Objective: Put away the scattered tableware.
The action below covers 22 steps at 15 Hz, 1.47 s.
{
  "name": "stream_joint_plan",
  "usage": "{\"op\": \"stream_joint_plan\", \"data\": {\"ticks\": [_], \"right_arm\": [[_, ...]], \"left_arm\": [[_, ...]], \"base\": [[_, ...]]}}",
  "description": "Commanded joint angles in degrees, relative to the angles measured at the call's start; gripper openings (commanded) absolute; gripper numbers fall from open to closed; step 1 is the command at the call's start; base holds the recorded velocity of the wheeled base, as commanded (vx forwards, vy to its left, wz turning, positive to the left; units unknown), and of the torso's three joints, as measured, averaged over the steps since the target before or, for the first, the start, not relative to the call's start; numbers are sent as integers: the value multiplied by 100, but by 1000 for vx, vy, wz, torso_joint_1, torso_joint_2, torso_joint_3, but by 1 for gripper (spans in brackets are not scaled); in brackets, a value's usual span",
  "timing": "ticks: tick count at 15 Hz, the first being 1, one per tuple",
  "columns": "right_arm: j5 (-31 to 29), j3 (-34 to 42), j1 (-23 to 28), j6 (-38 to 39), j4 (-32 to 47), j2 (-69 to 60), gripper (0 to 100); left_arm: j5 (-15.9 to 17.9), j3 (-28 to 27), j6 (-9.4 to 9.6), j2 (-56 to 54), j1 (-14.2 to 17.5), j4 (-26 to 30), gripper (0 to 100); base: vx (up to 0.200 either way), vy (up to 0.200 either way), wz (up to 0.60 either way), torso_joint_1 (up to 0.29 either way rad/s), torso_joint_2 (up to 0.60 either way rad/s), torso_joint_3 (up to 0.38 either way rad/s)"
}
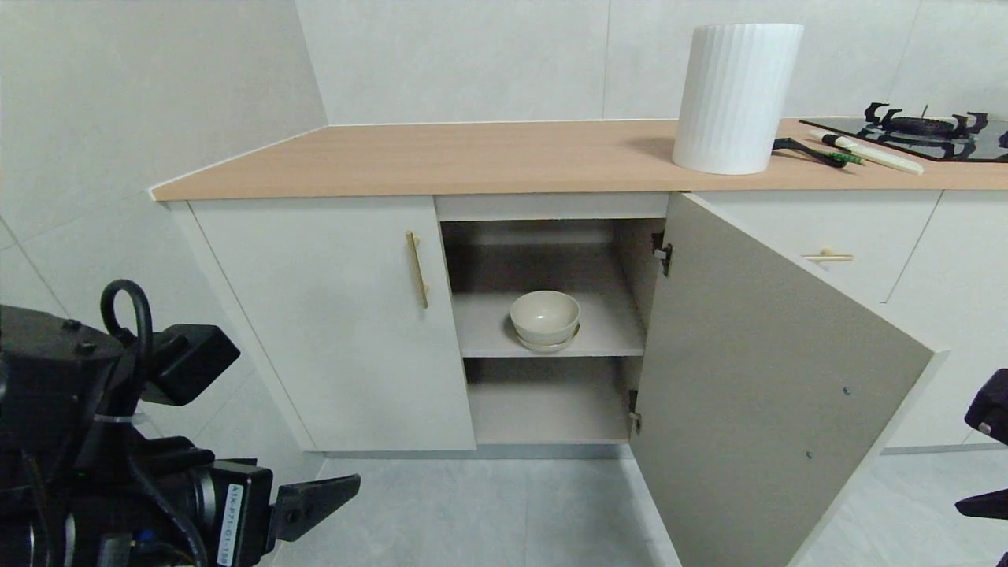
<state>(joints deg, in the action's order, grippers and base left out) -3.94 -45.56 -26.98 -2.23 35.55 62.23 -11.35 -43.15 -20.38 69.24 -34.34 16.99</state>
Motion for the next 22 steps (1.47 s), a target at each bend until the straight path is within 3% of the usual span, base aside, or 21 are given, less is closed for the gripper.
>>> {"op": "stream_joint_plan", "data": {"ticks": [1, 4, 6, 11, 16, 22], "right_arm": [[-46, -111, 386, 3, -4, 78, 100], [-90, -190, 1265, -23, -259, 289, 100], [-371, -217, 1599, -23, -443, 509, 100], [-397, -182, 2408, -5, -1208, 1001, 100], [-388, -147, 2786, 65, -1850, 1573, 100], [-388, -85, 2803, 293, -2228, 1792, 100]], "left_arm": [[1, 0, -1, 2, -2, -3, 100], [1, 0, -1, 2, -2, -3, 100], [10, 0, -1, 2, -2, -3, 100], [10, 0, -1, 10, -2, -3, 100], [10, 0, -1, 2, -2, -3, 100], [10, 0, -1, 2, -2, -3, 100]], "base": [[0, 0, 0, 0, 0, 0], [0, 0, 0, 0, 0, 0], [0, 0, 0, 0, 0, 0], [0, 0, 0, 0, 0, 0], [0, 0, 0, 0, 0, 0], [0, 0, 0, 0, 0, 0]]}}
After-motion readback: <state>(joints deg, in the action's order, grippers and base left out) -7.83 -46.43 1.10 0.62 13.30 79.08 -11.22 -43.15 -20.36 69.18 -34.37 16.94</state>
